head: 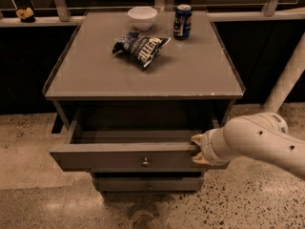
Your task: Open top drawer
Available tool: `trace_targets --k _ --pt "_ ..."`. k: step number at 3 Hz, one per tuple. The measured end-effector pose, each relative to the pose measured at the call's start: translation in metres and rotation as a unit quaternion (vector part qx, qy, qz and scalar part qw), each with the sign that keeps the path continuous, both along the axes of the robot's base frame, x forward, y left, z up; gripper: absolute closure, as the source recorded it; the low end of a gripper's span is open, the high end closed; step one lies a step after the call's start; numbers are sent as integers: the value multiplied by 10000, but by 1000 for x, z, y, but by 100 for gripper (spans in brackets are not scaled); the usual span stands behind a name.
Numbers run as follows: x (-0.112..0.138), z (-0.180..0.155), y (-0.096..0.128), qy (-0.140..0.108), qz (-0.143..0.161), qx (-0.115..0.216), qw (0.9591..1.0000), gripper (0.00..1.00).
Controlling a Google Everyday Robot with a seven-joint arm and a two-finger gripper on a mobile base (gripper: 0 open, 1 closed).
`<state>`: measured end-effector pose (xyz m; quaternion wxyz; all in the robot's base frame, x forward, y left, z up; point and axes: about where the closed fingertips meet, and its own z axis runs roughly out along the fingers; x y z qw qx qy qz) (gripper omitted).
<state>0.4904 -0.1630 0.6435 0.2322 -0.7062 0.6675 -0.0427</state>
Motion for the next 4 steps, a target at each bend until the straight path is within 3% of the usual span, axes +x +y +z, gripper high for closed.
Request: trace_targets --k 4 --pt "-37 -23 -9 -6 106 46 9999 100"
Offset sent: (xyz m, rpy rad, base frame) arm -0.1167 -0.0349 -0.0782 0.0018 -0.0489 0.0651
